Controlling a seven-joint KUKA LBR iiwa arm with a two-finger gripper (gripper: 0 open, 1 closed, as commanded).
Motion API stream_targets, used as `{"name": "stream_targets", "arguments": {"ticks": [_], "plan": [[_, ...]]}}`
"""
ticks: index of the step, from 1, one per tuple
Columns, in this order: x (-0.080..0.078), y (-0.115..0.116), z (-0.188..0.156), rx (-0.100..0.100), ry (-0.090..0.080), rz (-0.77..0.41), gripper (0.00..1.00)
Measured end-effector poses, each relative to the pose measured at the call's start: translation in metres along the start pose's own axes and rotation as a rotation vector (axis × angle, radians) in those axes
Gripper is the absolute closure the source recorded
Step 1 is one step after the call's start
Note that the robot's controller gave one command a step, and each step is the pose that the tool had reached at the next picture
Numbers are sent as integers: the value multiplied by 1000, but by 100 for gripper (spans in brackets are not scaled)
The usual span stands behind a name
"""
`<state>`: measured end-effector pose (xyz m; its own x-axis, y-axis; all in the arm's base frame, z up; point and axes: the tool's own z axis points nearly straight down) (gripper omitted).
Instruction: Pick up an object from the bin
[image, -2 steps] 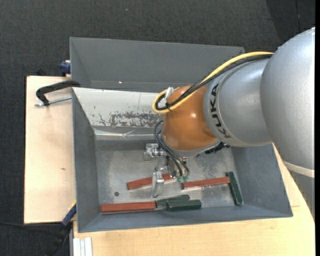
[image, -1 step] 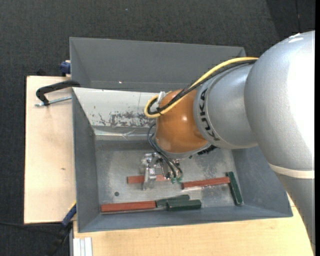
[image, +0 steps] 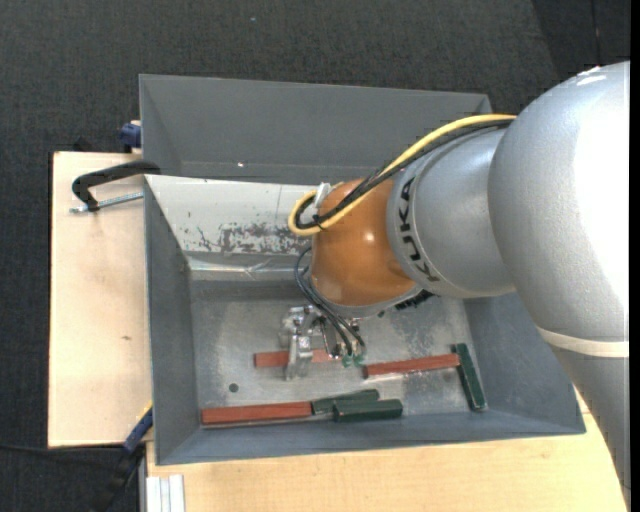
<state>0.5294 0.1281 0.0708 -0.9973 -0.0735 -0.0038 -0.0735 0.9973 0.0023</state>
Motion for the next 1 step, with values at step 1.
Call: {"name": "stream_targets", "arguments": {"ticks": [1], "plan": [[-9,-12,-186,0,-10,-31,100]]}}
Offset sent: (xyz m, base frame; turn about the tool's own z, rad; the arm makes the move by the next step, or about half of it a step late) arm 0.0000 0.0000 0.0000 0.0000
